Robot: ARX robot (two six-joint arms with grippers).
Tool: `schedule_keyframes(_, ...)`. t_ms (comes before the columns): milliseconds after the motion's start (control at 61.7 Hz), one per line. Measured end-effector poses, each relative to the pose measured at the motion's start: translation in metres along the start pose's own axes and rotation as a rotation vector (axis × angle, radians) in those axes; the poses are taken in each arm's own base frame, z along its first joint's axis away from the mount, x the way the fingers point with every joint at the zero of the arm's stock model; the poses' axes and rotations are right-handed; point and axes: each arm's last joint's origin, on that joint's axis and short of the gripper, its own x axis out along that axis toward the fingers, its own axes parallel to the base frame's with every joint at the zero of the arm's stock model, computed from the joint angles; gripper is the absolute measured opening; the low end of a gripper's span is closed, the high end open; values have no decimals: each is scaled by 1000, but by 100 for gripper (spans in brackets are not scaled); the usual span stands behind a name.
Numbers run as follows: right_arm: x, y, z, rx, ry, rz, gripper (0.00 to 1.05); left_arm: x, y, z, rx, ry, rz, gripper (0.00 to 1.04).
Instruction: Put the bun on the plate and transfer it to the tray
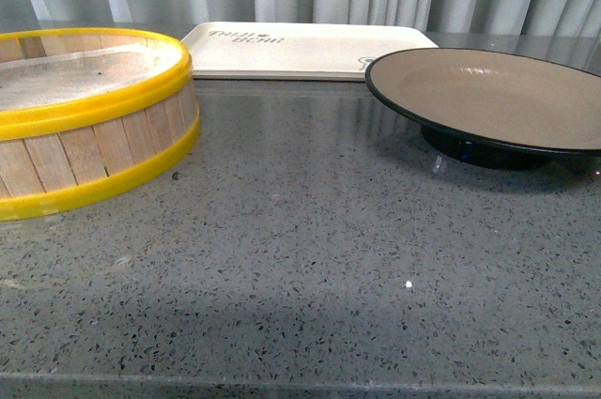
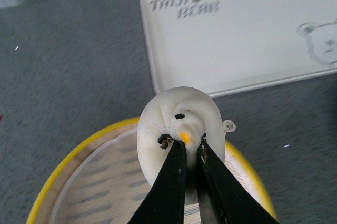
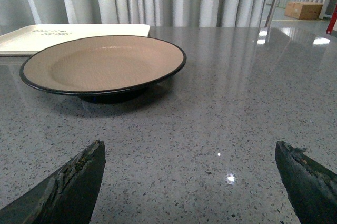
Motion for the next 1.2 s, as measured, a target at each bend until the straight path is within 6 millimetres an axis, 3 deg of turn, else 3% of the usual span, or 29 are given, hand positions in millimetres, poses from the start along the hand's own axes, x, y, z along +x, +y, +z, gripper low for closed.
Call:
schedule_keyframes(130, 0, 0, 0, 0, 0, 0, 96, -4, -50, 31, 40, -74, -115, 4)
schedule_keyframes(227, 0, 0, 0, 0, 0, 0, 96, 4, -89, 37, 75, -76, -188, 4)
schedule_keyframes(470, 0, 0, 0, 0, 0, 0, 96, 26, -182, 19, 179, -31, -336, 4)
schedule_keyframes(680, 0, 0, 0, 0, 0, 0, 96, 36, -237, 5, 265, -16, -404, 4)
schedule_keyframes(891, 0, 0, 0, 0, 0, 0, 96, 57, -263, -1, 381, 2, -381, 4)
schedule_keyframes(1199, 0, 0, 0, 0, 0, 0, 96, 78, -257, -11, 460, 57, -342, 4)
